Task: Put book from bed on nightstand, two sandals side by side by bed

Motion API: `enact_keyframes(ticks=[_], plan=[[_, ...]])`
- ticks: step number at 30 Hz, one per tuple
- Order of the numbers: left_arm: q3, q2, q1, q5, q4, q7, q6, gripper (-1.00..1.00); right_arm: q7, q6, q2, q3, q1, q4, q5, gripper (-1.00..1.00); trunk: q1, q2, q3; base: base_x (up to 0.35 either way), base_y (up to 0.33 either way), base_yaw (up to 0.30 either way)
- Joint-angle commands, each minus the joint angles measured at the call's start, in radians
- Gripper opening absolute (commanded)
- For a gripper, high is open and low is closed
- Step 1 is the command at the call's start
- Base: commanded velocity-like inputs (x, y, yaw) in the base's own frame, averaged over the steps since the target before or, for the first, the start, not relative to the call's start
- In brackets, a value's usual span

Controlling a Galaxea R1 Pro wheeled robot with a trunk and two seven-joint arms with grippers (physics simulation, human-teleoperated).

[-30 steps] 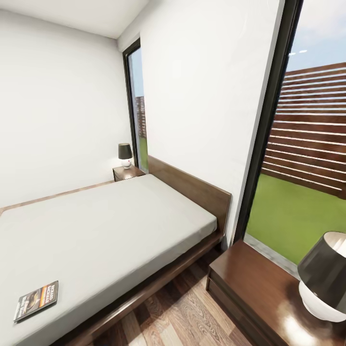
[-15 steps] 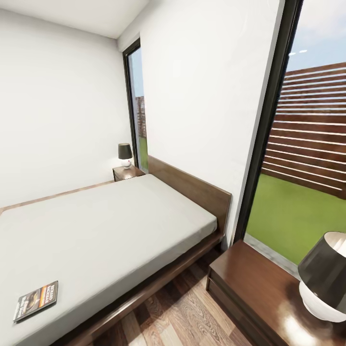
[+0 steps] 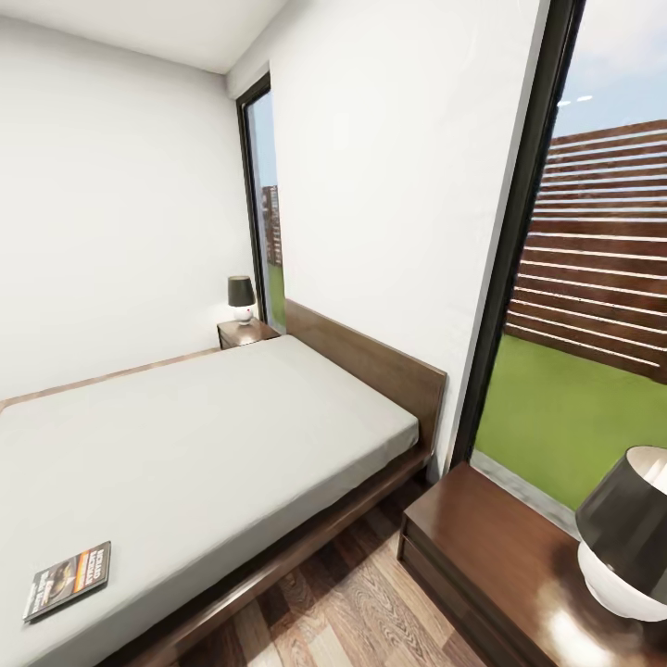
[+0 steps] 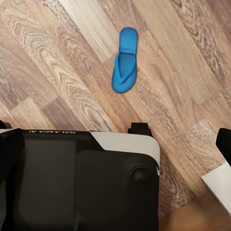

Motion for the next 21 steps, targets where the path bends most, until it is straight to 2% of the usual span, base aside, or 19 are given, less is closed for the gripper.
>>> enact_keyframes(ticks=[1,21], plan=[[0.001,-0.001,-0.001,0.002,-0.001,-0.004,0.004,-1.0,-0.004,0.006,0.0,0.003,0.0,-0.002,-0.001,1.0,0.004,-0.009,-0.005,0.0,0.0,0.0],[0.001,-0.007,-0.001,0.002,-0.001,-0.007,0.011,-1.0,-0.003,0.007,0.0,0.003,0.0,-0.002,-0.003,1.0,0.081,-0.149,-0.068,0.0,0.0,0.0]])
